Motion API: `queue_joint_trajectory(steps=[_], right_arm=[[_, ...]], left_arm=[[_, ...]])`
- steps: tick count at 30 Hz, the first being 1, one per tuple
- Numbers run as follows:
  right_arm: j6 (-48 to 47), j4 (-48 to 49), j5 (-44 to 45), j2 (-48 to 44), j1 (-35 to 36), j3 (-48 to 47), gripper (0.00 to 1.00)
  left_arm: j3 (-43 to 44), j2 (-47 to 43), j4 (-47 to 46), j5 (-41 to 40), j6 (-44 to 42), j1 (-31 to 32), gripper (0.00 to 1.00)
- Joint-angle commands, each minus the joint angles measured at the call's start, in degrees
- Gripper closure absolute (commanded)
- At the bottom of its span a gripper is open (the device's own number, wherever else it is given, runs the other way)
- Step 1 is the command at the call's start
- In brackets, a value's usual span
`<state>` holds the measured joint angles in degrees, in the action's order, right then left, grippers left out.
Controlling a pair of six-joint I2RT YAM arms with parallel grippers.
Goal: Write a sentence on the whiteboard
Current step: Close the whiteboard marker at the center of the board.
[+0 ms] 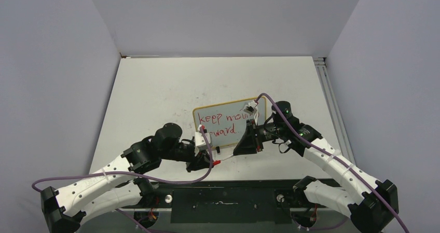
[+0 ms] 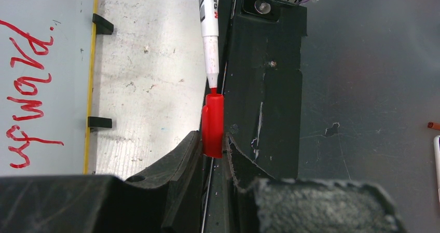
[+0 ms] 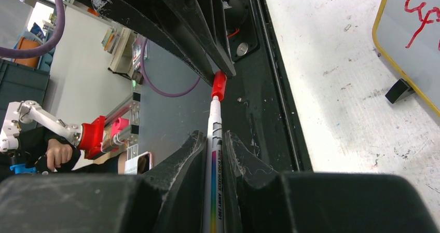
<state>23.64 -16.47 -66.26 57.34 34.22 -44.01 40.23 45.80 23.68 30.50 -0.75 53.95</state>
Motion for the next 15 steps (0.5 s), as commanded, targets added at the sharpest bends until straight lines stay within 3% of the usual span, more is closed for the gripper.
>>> queue_joint_trajectory(steps=[1,15], right_arm=[[-0.88,2.44,-0.27,0.16,0.47,0.59,0.95],[-0.49,3.26,-0.36,-0.34,0.80,0.99,0.95]], left_arm=[[0.29,-0.71,-2.96,0.72,-0.57,0.01,1.00],[0.29,-0.85,-3.03,0.46,-0.39,0.01,1.00]])
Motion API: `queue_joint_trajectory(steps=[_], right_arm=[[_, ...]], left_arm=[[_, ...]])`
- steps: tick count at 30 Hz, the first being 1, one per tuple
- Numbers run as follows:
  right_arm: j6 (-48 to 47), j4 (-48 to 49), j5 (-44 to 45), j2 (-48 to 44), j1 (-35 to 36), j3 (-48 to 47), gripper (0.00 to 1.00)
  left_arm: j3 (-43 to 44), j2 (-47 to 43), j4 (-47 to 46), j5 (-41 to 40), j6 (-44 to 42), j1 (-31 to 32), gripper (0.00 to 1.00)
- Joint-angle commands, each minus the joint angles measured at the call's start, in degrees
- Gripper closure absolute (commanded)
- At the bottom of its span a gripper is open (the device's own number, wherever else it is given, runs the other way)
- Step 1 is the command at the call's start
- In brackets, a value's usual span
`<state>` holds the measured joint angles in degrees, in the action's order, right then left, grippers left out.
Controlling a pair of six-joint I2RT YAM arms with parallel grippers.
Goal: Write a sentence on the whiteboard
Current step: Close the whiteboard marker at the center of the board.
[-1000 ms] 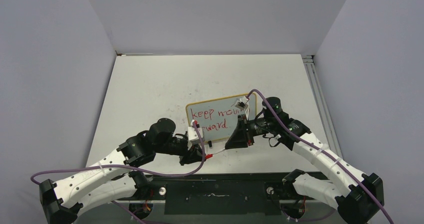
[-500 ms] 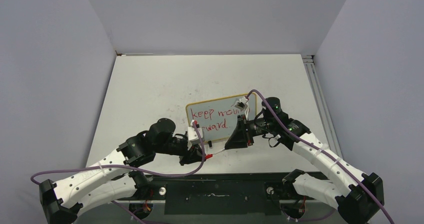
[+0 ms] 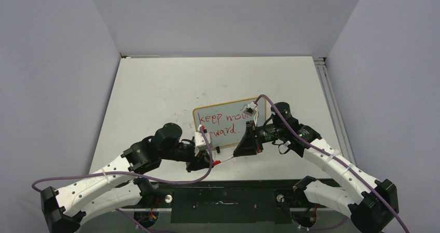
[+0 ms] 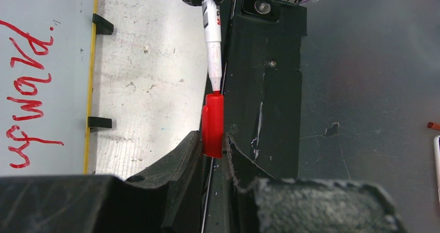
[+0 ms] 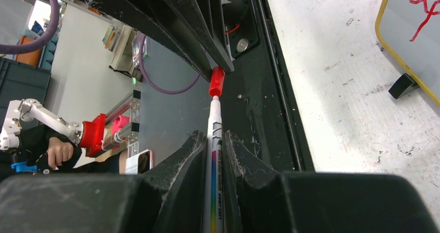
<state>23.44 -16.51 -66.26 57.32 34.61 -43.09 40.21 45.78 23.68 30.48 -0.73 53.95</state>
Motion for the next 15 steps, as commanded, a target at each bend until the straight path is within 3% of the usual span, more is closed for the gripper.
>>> queue_joint_trajectory(steps=[1,15], right_arm=[[-0.05,3.72,-0.33,-0.26,0.45,0.11,0.95],[0.68,6.25,0.24,1.42,1.88,0.11,0.95]], left_arm=[[0.31,-0.74,-3.07,0.47,-0.41,0.00,1.00],[0.31,-0.76,-3.18,0.68,-0.33,-0.01,1.00]])
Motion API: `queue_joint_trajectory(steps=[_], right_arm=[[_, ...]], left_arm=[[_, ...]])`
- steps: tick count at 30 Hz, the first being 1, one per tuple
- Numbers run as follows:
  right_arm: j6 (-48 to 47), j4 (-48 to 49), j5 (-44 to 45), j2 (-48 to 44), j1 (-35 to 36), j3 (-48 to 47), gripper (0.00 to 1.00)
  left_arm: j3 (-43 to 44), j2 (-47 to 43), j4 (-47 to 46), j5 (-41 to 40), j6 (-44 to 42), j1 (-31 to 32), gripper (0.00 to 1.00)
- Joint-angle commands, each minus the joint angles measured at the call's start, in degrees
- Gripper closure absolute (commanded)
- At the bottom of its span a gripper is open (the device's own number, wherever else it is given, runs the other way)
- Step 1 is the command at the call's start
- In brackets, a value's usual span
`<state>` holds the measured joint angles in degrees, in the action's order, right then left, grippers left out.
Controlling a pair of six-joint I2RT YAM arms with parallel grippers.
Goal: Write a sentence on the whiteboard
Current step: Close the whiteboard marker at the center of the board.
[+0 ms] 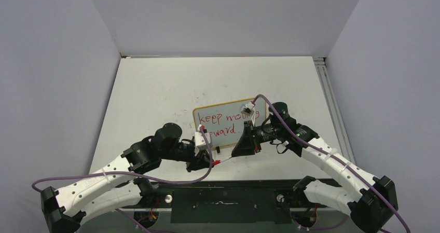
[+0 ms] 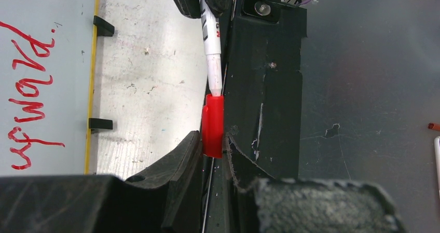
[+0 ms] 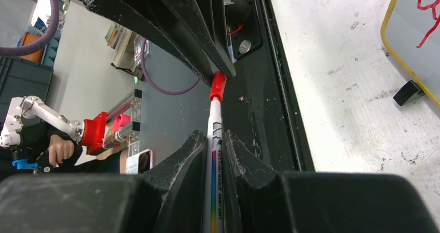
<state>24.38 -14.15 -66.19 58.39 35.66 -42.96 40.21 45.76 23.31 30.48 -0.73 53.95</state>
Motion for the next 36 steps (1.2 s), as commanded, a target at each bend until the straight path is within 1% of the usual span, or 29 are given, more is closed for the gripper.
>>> queue_joint_trajectory(steps=[1,10,15,21,30,36], right_arm=[[-0.11,4.24,0.31,0.47,1.03,0.06,0.95],[3.07,9.03,1.58,0.85,3.04,1.28,0.95],[4.38,11.14,3.73,1.11,5.51,2.47,0.95],[6.00,13.65,5.64,1.87,8.45,3.53,0.95],[11.99,23.14,6.25,1.46,10.47,6.92,0.95],[12.80,24.31,6.84,1.93,12.11,7.35,0.95]], left_arm=[[0.31,-0.75,-2.76,0.64,-0.32,-0.02,1.00],[0.37,-1.40,-2.65,-1.43,0.36,-0.08,1.00],[0.17,-2.59,-3.24,-3.76,0.38,-0.08,1.00],[-0.22,-3.35,-3.89,-4.24,0.39,-0.08,1.00],[-0.39,-4.03,-4.40,-4.98,0.38,-0.08,1.00],[-0.66,-4.47,-4.76,-5.03,2.05,-0.08,1.00]])
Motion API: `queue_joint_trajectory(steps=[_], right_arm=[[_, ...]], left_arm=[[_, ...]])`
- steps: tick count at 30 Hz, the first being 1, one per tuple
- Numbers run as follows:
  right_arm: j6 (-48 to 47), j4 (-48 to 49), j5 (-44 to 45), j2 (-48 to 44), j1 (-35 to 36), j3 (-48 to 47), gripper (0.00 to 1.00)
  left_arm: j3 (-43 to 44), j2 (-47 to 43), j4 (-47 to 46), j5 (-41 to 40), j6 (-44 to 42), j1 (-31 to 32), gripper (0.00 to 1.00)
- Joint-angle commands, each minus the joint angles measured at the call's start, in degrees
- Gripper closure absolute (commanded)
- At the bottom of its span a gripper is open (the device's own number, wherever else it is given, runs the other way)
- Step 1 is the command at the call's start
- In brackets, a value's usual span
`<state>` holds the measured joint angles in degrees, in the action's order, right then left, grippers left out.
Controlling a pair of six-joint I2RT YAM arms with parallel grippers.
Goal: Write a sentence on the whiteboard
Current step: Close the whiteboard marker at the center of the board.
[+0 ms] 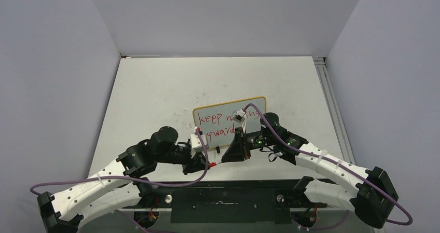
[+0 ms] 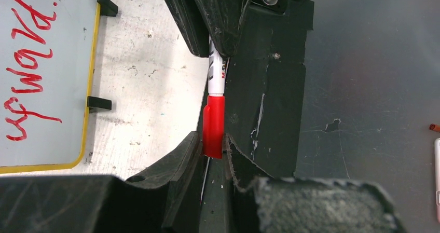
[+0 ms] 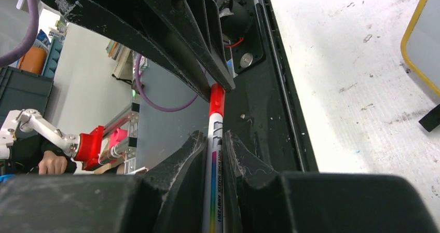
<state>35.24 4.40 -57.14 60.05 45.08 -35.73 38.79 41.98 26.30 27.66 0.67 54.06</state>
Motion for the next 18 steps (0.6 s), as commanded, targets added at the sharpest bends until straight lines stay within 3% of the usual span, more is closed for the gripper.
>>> queue_joint_trajectory(steps=[1,18], right_arm=[[2.15,6.14,-2.18,0.43,2.87,0.27,0.95],[6.53,14.33,-1.74,2.79,5.94,2.01,0.95]], left_arm=[[0.83,-0.71,-7.76,-2.13,0.63,-0.19,1.00],[0.57,-1.38,-8.46,-2.08,1.05,-0.26,1.00]])
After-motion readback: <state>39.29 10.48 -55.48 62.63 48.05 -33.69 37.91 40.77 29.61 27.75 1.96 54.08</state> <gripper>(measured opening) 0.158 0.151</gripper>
